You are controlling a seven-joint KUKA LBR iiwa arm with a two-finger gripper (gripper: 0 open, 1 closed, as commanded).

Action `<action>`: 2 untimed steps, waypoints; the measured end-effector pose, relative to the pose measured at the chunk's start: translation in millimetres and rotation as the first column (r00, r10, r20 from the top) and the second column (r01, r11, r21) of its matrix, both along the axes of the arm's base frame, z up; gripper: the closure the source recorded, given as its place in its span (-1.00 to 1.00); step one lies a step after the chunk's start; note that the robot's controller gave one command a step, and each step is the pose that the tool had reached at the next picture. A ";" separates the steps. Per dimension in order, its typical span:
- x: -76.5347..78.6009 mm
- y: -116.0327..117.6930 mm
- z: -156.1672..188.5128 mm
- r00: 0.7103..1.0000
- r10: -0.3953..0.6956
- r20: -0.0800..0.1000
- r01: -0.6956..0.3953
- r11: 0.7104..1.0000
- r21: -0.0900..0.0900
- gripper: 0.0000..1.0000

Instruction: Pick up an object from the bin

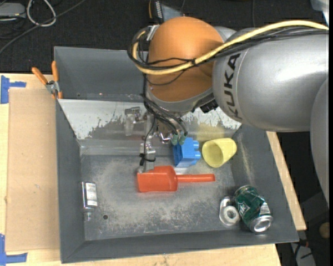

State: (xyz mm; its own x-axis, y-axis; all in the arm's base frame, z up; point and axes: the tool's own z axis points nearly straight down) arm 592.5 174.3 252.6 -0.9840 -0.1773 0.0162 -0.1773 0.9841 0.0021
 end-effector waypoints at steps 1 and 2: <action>-9.1 -38.8 -85.5 0.997 0.081 0.009 -0.081 0.997 0.001 -1.00; -13.9 -50.4 -83.9 0.999 0.033 -0.011 -0.033 0.999 -0.001 -1.00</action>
Offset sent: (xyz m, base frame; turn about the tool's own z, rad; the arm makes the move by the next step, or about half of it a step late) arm -0.0112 -0.0802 0.0271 0.4137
